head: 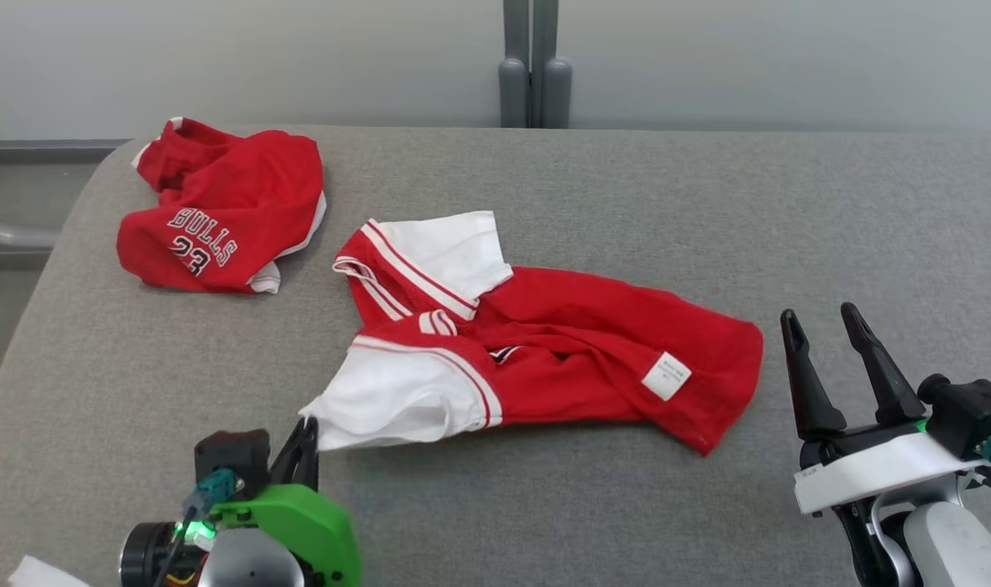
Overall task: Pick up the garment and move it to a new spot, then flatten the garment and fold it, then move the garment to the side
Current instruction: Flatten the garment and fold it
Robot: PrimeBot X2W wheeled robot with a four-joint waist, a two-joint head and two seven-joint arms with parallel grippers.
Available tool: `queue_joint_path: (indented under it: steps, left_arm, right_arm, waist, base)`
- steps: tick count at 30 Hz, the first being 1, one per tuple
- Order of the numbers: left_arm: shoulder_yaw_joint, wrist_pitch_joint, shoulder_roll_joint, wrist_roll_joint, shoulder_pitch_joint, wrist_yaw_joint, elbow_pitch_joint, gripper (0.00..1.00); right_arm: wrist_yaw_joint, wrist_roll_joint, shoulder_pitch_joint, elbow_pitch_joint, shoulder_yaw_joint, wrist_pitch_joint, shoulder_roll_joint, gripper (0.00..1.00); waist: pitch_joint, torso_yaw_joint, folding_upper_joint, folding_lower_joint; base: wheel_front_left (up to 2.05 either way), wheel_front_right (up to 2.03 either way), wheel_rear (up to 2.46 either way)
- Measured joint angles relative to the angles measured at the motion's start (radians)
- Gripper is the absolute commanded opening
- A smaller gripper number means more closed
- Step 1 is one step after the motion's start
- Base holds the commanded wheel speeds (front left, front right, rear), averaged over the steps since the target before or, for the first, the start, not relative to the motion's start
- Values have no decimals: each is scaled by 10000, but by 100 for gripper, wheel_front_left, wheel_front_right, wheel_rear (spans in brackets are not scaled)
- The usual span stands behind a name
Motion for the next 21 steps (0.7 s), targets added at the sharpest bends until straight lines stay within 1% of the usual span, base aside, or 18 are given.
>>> queue_joint_path:
  steps: [5,8,9,10,11,17,21]
  left_arm:
    - [178,-203,176,-268,654,-13,397,0]
    - [173,-385,138,-430,839,-205,974,0]
    - [174,-462,79,-500,872,-278,1120,30]
    - [186,-593,-17,-637,882,-368,1292,96]
    - [155,-614,-71,-694,882,-460,1523,100]
    - [142,-978,-211,-846,884,-807,2623,100]
    - [274,-1490,-38,-688,840,-800,2594,100]
  right_arm:
    - [0,2,39,19,10,0,-27,100]
    - [0,6,52,42,92,0,-42,100]
    - [0,8,52,58,121,0,-42,100]
    - [0,13,51,63,142,0,-46,100]
    - [0,27,50,73,169,0,-50,100]
    - [0,82,52,194,286,0,-109,100]
    - [0,88,78,226,332,0,-132,100]
  waist:
    - [-257,385,0,0]
    - [-357,501,0,0]
    - [-369,507,0,0]
    - [-368,501,0,-1]
    - [-359,485,0,0]
    - [-415,367,0,0]
    - [-515,279,0,0]
  base:
    - [0,0,0]
    - [0,0,0]
    - [0,0,0]
    - [0,0,0]
    - [0,0,0]
    - [0,0,0]
    - [0,0,0]
